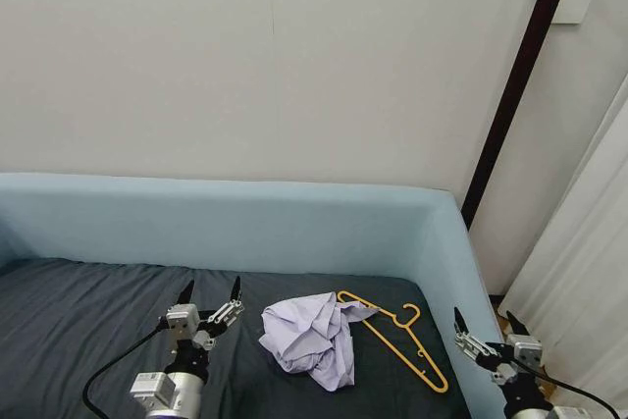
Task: Pick up the clothes from the sofa and hang them on the clothes hanger.
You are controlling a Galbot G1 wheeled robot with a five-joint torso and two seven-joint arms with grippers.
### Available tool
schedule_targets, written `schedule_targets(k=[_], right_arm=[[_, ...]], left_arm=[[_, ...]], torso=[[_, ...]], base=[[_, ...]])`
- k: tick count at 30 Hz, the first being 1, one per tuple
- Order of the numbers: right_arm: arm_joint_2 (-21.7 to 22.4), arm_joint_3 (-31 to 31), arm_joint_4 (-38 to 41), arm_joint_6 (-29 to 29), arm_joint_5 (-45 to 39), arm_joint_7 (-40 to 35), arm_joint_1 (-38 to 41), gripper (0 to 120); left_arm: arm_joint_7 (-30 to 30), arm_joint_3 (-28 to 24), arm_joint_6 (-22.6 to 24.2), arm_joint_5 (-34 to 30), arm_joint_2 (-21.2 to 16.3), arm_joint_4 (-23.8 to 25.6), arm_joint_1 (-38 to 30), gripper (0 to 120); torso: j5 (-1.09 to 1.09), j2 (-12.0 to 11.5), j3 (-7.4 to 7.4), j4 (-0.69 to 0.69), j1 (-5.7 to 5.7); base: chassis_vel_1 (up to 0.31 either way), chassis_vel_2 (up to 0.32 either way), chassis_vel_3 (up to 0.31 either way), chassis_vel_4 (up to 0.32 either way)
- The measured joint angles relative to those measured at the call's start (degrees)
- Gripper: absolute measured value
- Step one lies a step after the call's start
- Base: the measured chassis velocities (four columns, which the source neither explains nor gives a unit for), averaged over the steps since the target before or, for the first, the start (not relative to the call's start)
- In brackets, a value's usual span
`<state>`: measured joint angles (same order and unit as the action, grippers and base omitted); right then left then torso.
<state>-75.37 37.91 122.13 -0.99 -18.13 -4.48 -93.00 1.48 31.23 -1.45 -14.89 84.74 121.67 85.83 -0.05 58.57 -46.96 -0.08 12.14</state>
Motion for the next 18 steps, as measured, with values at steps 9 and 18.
schedule_targets(k=[9,18], right_arm=[[0.46,-0.02,0.14,-1.23,-0.4,0.24,0.48,100],[1.36,-0.11,-0.23,-1.44,-0.43,0.36,1.5,100]], left_arm=[[-0.19,0.43,-0.21,0.37,0.21,1.19,0.86,100],[-0.27,0.53,-0.92,1.4,0.79,1.36,1.36,100]], torso=[[0.0,0.0,0.0,0.0,0.0],[0.0,0.0,0.0,0.0,0.0]], base=[[0.0,0.0,0.0,0.0],[0.0,0.0,0.0,0.0]])
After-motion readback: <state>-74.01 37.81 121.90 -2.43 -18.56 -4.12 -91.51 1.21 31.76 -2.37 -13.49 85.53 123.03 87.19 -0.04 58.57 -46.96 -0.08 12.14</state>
